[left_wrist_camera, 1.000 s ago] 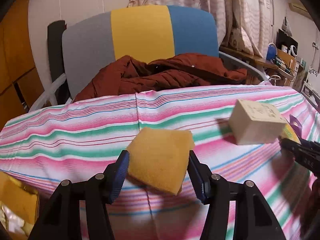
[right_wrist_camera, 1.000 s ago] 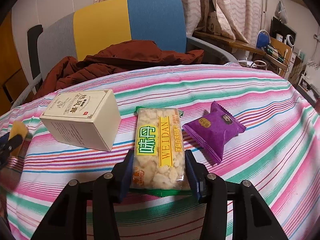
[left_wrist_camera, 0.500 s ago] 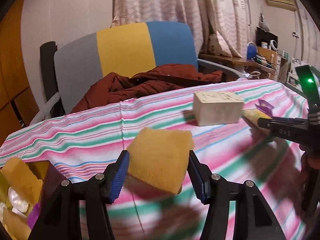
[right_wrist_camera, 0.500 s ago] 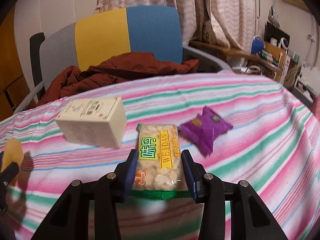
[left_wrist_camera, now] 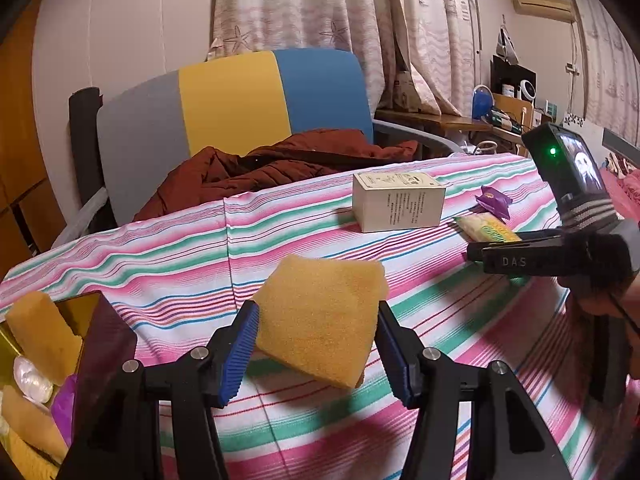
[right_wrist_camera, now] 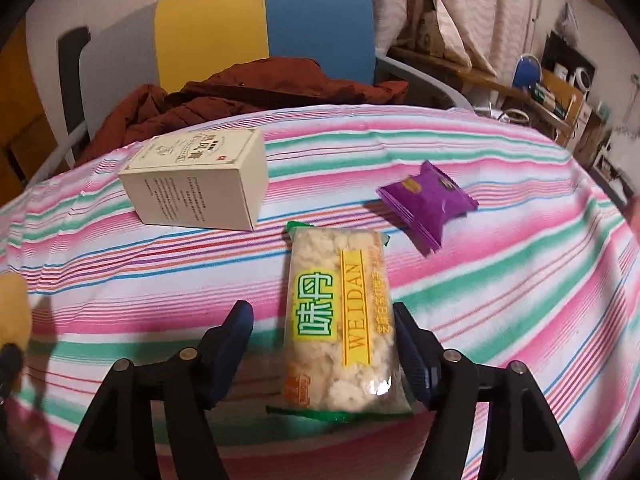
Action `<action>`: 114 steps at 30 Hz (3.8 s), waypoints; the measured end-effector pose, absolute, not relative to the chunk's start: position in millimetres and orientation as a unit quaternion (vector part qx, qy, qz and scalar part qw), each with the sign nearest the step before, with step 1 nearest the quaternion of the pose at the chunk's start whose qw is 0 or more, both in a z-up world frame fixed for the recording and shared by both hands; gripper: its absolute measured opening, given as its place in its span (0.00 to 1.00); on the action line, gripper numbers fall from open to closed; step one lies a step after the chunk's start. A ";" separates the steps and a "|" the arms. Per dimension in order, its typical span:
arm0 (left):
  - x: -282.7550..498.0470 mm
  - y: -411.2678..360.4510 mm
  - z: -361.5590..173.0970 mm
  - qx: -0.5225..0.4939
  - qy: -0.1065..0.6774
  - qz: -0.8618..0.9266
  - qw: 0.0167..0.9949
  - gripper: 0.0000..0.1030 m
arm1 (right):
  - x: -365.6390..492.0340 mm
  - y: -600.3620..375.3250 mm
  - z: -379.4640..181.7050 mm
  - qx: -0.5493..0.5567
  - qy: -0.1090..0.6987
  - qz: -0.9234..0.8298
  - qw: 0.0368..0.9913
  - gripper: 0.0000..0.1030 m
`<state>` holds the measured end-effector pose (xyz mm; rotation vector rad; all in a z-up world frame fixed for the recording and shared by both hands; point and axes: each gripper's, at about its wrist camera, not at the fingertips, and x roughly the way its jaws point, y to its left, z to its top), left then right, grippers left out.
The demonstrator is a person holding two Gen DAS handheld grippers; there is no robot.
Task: Organize objects
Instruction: 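Carry the biscuit pack and yellow sponge over the gold tray, then open both tools to drop the sponge and biscuit pack into the tray, then move both tools back toward the cream box and purple sachet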
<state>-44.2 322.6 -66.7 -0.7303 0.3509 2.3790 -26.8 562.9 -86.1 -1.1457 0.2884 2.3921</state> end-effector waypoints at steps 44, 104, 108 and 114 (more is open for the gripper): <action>35.5 114.8 -13.6 -0.255 -0.030 0.931 0.261 0.57 | 36.0 319.7 -29.0 -0.363 0.176 0.915 -0.010 0.45; -62.1 -28.1 -39.5 -0.367 -0.081 0.919 0.120 0.72 | -25.6 196.9 35.4 -0.317 0.205 0.919 -0.115 0.81; -58.3 -32.6 -36.3 -0.360 -0.090 0.922 0.115 0.77 | -13.3 213.5 36.8 -0.305 0.205 0.925 -0.097 0.84; -44.1 -33.4 -29.8 -0.343 -0.081 0.932 0.087 0.78 | -4.2 231.7 20.8 -0.319 0.216 0.919 -0.079 0.84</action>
